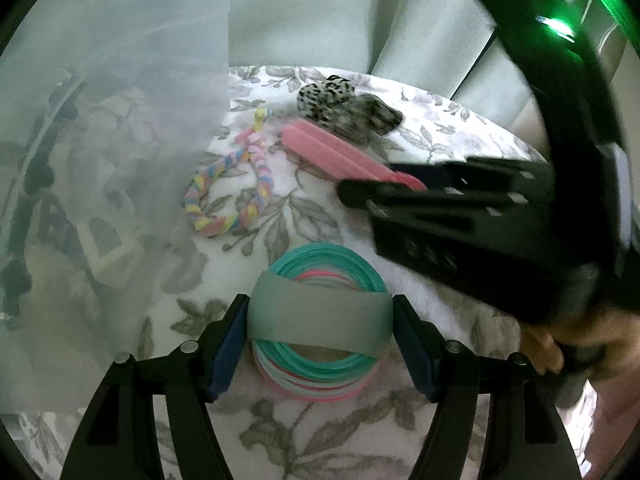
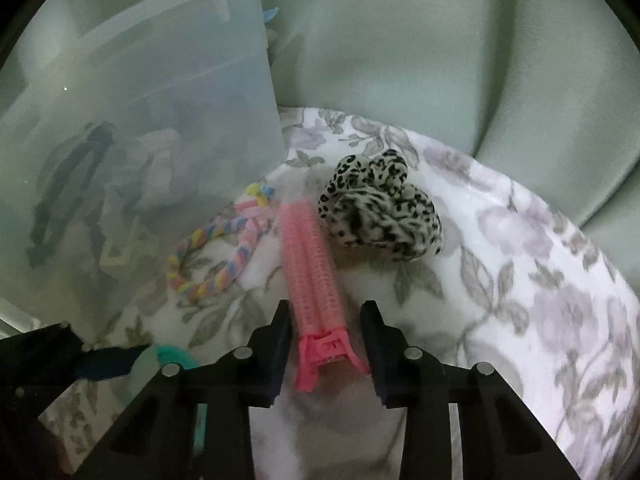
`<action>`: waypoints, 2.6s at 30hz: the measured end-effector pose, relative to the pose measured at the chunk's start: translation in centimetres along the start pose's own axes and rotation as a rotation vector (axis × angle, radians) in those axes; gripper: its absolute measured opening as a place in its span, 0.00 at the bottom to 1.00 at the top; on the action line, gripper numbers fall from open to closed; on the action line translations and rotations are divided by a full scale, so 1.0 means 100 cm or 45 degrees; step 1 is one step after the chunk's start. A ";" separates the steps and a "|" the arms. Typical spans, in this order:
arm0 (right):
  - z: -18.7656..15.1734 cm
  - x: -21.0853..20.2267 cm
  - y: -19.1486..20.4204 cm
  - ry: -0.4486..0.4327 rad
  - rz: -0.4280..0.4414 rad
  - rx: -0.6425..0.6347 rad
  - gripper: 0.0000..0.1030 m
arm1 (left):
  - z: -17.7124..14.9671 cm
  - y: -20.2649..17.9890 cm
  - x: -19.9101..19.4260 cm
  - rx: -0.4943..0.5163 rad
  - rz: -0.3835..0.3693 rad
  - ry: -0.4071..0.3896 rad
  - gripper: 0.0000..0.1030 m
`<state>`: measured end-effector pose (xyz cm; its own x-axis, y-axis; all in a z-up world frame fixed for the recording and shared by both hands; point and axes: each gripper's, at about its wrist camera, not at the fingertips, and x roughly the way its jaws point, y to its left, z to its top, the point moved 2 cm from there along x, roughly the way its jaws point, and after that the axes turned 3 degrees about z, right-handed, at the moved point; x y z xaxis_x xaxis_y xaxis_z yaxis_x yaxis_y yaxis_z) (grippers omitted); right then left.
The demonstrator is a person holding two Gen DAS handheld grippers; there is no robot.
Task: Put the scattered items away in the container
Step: 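Lift and carry the hair ties and pink roller in both grippers over the clear box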
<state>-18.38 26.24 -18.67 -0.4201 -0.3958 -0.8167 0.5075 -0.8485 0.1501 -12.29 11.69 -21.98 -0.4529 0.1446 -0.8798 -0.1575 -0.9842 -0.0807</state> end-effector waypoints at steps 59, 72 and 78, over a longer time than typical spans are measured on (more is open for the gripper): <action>-0.007 -0.283 0.167 -0.711 -0.048 0.545 0.31 | 0.015 0.127 -0.243 -0.266 -0.023 -0.593 0.69; 0.024 -0.228 0.199 -0.559 -0.019 0.436 0.31 | 0.010 0.184 -0.226 -0.422 -0.028 -0.581 0.69; 0.037 -0.198 0.208 -0.487 0.002 0.403 0.31 | 0.010 0.196 -0.217 -0.434 -0.040 -0.588 0.69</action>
<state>-2.32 15.11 2.70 -0.6955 -0.4474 -0.5623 0.2798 -0.8893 0.3616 -6.44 -10.64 -3.97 -0.8010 0.1286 -0.5847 0.0802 -0.9448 -0.3176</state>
